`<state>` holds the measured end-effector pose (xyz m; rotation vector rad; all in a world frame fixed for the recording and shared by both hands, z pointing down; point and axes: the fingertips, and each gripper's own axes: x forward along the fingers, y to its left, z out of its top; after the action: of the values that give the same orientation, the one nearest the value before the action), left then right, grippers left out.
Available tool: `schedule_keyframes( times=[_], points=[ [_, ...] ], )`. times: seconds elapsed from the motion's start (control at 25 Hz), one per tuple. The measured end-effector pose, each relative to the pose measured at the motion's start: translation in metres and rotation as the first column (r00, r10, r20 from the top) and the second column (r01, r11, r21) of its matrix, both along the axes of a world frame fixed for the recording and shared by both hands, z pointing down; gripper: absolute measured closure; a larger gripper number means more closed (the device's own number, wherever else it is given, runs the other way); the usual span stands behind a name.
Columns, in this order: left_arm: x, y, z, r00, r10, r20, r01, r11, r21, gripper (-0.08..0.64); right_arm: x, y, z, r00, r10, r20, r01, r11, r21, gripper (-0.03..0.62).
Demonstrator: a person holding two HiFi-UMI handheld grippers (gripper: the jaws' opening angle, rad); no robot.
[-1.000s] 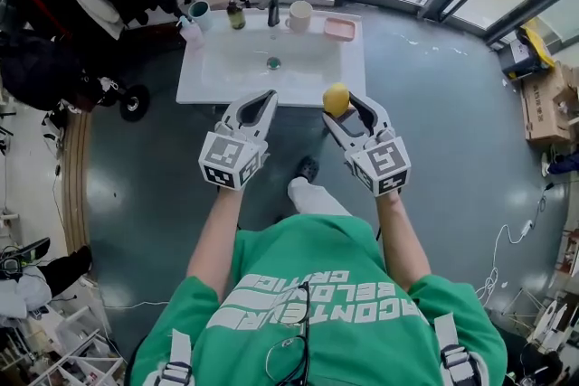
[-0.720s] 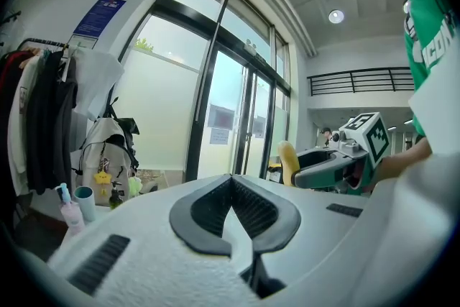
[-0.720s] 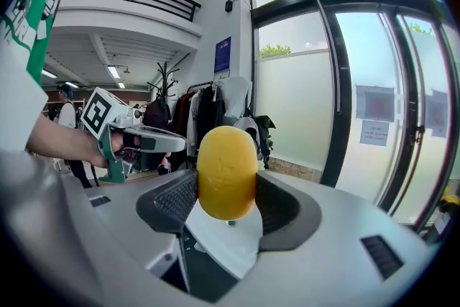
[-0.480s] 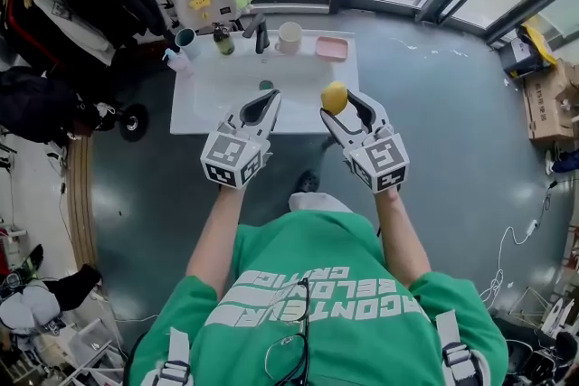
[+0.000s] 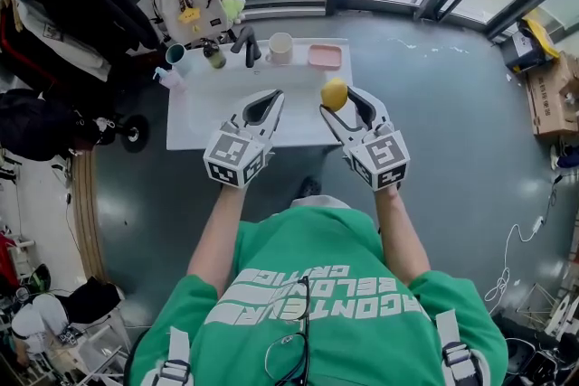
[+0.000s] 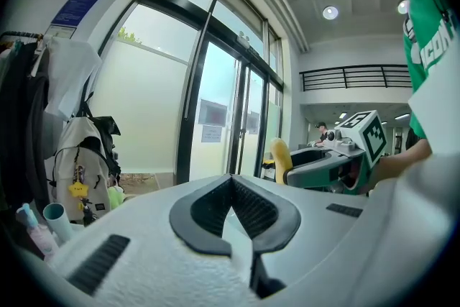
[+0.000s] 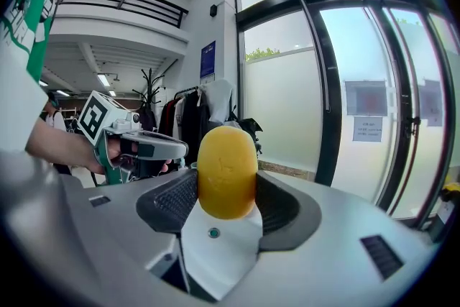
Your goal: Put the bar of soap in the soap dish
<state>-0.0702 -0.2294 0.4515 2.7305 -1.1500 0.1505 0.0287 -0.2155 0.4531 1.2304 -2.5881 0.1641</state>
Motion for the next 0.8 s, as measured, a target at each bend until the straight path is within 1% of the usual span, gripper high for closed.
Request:
schedule_keyframes(
  times=[0.24, 0.4, 0.6, 0.8],
  points=[
    [0.01, -0.008, 0.001, 1.0, 0.002, 0.0, -0.002, 1.0, -0.009, 0.551, 0.012, -0.009, -0.001, 1.0, 0.003, -0.001, -0.003, 1.0, -0.003, 0.347],
    [0.015, -0.008, 0.007, 1.0, -0.003, 0.002, 0.003, 1.0, -0.028, 0.551, 0.023, -0.008, 0.0, 1.0, 0.021, 0.007, -0.021, 1.0, 0.002, 0.347],
    [0.024, -0.007, 0.017, 0.999, 0.003, 0.036, -0.001, 0.998, -0.055, 0.551, 0.039, -0.011, 0.007, 0.998, 0.063, 0.011, -0.063, 0.998, -0.017, 0.347],
    [0.033, -0.013, 0.021, 0.998, 0.027, 0.051, -0.024, 0.997, -0.071, 0.551, 0.046, -0.018, 0.007, 0.997, 0.07, 0.034, -0.07, 0.997, -0.014, 0.347]
  ],
)
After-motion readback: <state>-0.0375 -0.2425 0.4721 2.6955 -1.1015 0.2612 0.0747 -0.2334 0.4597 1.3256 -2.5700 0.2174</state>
